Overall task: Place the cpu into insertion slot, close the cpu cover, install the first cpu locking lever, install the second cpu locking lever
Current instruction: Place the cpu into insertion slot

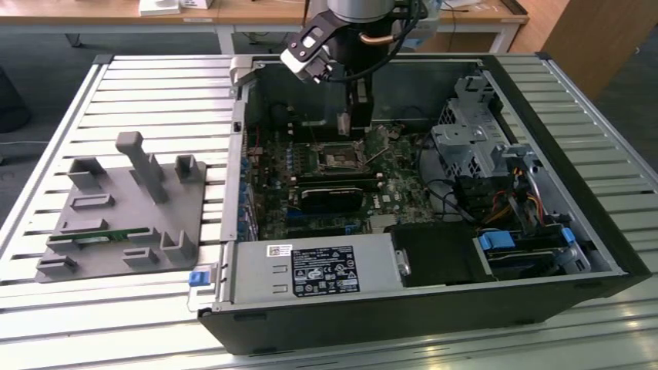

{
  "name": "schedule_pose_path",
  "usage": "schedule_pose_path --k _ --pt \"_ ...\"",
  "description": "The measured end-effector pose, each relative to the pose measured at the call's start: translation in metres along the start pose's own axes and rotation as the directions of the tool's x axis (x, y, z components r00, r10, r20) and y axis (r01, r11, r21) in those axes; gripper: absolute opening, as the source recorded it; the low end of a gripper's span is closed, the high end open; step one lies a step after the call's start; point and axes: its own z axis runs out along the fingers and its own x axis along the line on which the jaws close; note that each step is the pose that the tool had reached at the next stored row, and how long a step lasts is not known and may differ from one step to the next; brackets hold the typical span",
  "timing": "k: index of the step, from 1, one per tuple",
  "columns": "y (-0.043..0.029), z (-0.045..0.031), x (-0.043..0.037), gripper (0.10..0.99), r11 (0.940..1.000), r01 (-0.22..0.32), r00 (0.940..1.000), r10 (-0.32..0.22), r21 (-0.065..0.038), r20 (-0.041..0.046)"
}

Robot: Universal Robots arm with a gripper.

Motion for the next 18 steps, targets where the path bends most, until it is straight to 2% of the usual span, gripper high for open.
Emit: schedule_pose_path --k 5,12,18 --pt "-0.0014 0.004 0.0 0.541 1.0 0.0 1.0 0.0 0.005 0.0005" --pt "-0.0034 0.0117 -0.0001 0.541 0.9997 0.022 0.9998 -0.022 0.005 -0.0013" --pt "-0.0039 0.015 0.0023 0.541 0.9997 0.024 0.9997 -0.024 0.005 -0.0012"
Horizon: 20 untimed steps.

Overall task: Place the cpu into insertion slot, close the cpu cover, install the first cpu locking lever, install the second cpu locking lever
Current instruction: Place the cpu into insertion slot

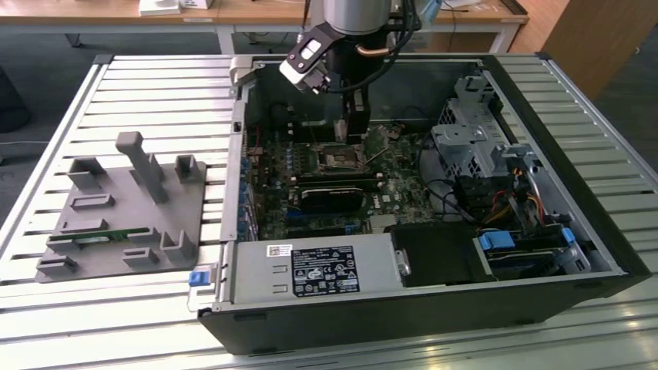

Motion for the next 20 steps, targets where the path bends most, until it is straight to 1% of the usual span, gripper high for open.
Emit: schedule_pose_path --k 4,20 --pt "-0.0002 0.0022 0.0017 0.541 1.0 0.0 1.0 0.0 0.0 -0.0002" --pt "-0.001 0.0109 0.0029 0.541 1.0 0.0 1.0 0.0 0.0 -0.0001"
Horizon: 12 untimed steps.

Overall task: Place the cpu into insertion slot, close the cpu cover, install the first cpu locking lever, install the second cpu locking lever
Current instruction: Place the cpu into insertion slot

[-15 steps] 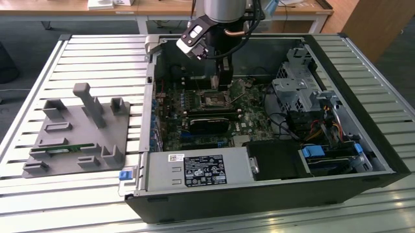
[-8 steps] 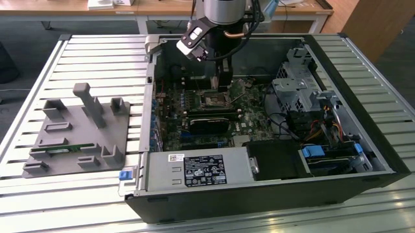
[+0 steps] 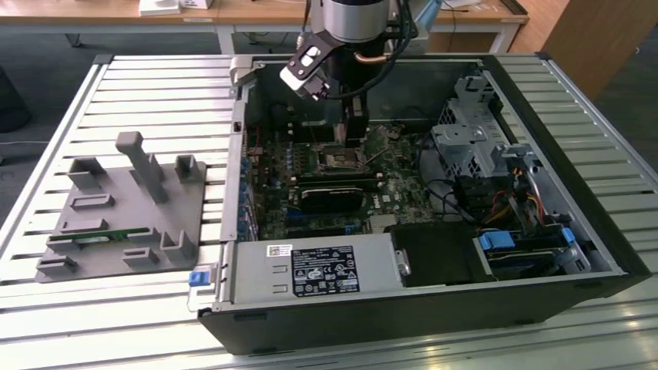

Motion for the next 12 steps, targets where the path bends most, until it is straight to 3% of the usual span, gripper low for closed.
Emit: schedule_pose_path --k 12 --pt "-0.0006 0.0085 -0.0001 0.541 1.0 0.0 1.0 0.0 0.0 0.0"
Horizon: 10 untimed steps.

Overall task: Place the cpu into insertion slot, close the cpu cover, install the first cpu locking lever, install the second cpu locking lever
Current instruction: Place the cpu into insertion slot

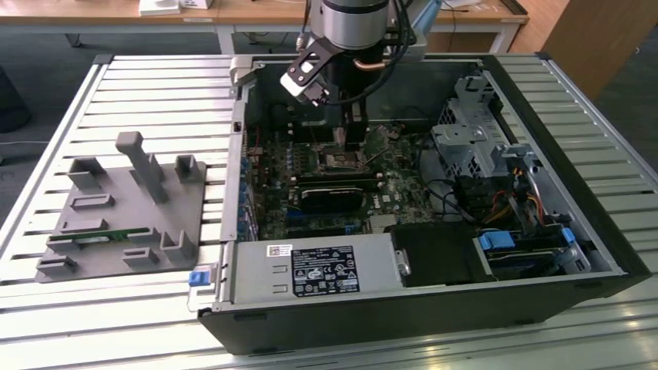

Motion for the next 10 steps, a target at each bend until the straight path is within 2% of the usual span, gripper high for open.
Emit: schedule_pose_path --k 8,10 --pt "-0.0003 0.0042 -0.0001 0.541 1.0 0.0 1.0 0.0 -0.003 0.0002" --pt "-0.0005 0.0051 -0.0002 0.541 0.9999 0.0 1.0 0.0 -0.016 -0.0009"
